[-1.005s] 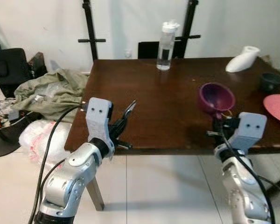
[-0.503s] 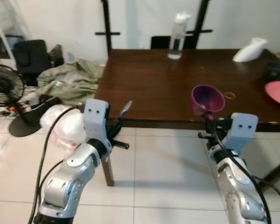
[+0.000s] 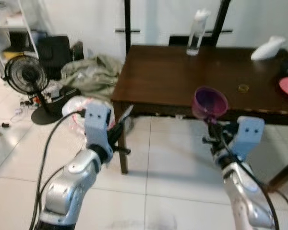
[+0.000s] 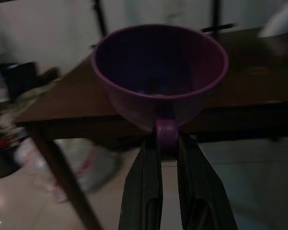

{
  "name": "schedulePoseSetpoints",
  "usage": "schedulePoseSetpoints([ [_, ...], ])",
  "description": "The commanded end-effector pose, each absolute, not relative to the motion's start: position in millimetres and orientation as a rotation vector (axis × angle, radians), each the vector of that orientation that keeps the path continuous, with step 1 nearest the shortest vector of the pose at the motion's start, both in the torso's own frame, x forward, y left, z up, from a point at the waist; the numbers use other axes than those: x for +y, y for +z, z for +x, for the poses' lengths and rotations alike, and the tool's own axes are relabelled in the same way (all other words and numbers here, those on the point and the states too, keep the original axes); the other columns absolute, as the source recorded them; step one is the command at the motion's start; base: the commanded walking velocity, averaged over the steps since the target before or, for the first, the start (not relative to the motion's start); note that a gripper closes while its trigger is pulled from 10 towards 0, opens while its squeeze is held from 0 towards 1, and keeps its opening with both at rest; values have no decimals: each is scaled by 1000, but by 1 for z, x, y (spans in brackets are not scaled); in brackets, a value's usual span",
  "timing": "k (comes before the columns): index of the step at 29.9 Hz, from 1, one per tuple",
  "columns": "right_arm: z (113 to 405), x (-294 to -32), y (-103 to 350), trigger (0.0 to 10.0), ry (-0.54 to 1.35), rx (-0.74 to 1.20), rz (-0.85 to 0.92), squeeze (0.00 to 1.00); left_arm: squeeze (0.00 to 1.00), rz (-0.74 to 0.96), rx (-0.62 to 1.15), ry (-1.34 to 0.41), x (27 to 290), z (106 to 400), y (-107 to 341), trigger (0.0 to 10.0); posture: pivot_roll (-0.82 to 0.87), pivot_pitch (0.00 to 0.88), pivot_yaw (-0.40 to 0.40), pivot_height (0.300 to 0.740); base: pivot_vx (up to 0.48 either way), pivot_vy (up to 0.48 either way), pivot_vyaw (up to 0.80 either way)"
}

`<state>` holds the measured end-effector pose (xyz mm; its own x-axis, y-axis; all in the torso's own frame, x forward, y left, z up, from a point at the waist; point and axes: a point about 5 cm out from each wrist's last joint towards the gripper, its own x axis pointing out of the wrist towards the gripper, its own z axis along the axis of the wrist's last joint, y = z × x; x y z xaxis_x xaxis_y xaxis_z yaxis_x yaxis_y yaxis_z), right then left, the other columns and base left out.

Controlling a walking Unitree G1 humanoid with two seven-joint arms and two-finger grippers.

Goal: Setting the table

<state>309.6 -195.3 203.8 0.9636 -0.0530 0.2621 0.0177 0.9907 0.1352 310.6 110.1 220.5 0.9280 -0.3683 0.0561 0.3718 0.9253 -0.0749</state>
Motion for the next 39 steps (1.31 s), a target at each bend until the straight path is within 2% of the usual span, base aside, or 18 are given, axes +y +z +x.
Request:
schedulePoseSetpoints([
  [1,308,-193,202,10000,-21,-259,131,0,0,-82,-4,-357,115,311,213,10000,55,97,65,740,0,0,0],
  [6,308,-191,202,10000,-7,-256,116,0,0,-76,5,-353,114,312,212,10000,55,97,65,740,0,0,113],
  [31,308,-190,201,10000,4,-251,117,0,0,-38,35,-278,117,315,204,10000,57,96,67,740,0,0,796],
  [39,308,-189,200,10000,10,-250,120,0,0,-15,46,-187,124,319,199,10000,56,93,66,740,0,0,794],
])
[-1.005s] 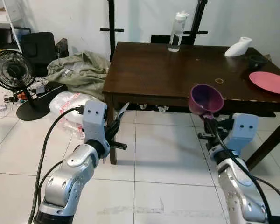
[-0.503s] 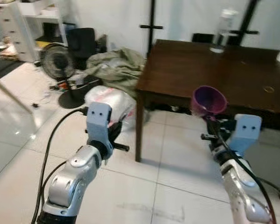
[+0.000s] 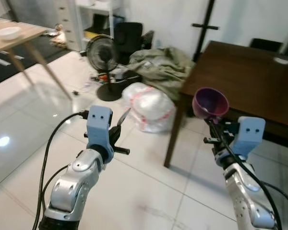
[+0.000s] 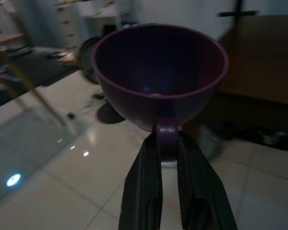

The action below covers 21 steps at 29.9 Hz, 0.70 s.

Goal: Setting the table

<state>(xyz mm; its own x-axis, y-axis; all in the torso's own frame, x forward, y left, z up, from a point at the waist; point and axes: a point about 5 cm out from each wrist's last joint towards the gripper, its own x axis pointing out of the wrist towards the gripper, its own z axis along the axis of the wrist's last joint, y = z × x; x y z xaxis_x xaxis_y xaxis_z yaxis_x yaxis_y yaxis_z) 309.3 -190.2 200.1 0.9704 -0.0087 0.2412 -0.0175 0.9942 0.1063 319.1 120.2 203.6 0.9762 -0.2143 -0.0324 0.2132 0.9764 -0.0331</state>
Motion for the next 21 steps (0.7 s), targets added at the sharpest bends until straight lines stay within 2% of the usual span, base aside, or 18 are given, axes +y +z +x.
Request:
schedulePoseSetpoints([
  [1,308,-189,200,10000,10,-250,120,0,0,-15,46,-187,124,319,199,10000,56,93,66,740,0,0,794],
  [18,308,-188,198,10000,9,-245,126,0,0,18,71,-77,134,325,188,10000,56,88,65,740,0,0,794],
  [21,308,-187,198,10000,12,-246,127,0,0,50,69,-37,138,326,186,10000,56,90,64,740,375,0,794],
])
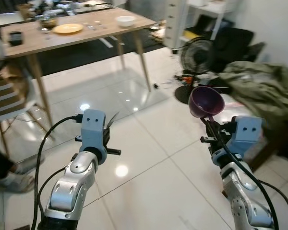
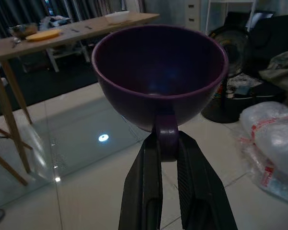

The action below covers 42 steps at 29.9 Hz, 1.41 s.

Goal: Setting the table

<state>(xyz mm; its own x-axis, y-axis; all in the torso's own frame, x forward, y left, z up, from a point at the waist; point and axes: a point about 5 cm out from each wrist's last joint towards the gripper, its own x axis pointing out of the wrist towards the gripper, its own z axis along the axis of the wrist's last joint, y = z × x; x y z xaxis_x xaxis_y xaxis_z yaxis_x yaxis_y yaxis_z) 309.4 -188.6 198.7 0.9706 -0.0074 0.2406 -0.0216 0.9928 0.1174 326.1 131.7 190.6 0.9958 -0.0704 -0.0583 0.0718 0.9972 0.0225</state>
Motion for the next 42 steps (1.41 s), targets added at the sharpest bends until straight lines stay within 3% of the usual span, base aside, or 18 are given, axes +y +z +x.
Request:
schedulePoseSetpoints([
  [1,309,-186,197,10000,17,-243,129,0,0,48,77,-13,141,327,184,10000,56,91,65,740,458,0,0],
  [31,305,-176,190,10000,47,-230,132,0,0,41,79,14,143,330,181,10000,51,100,61,740,459,0,0],
  [38,300,-172,165,10000,48,-162,88,0,0,129,69,17,147,322,168,10000,53,100,55,740,459,0,0],
  [42,295,-177,129,10000,-4,-54,51,0,0,179,113,2,153,311,137,10000,59,95,46,740,460,0,0],
])
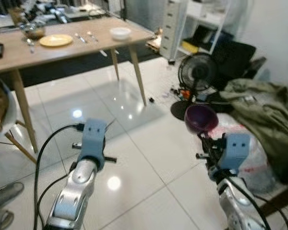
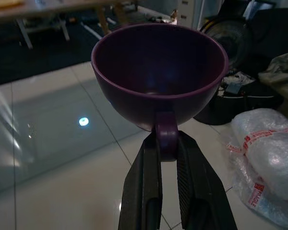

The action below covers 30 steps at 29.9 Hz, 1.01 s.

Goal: Setting the table

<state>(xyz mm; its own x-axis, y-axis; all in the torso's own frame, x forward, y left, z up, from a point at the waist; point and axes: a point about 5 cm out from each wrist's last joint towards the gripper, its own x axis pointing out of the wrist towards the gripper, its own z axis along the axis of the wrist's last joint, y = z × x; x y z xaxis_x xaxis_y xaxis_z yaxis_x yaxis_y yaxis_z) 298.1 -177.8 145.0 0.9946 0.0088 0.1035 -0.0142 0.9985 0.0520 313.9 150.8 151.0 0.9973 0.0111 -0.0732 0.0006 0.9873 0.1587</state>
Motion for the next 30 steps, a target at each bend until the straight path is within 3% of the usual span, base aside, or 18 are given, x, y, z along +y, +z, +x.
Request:
schedulePoseSetpoints([
  [1,293,-180,121,10000,-28,-25,53,0,0,176,127,-2,155,308,128,10000,61,92,41,740,461,0,0],
  [9,281,-196,67,10000,-105,154,27,0,0,217,272,-1,175,281,70,10000,80,79,17,740,461,0,0],
  [16,271,-195,38,10000,-106,235,16,0,0,216,335,4,183,268,45,10000,86,76,14,740,461,0,0],
  [30,266,-202,26,10000,-168,244,11,0,0,212,320,-52,176,276,38,10000,77,73,28,740,461,0,0],
])
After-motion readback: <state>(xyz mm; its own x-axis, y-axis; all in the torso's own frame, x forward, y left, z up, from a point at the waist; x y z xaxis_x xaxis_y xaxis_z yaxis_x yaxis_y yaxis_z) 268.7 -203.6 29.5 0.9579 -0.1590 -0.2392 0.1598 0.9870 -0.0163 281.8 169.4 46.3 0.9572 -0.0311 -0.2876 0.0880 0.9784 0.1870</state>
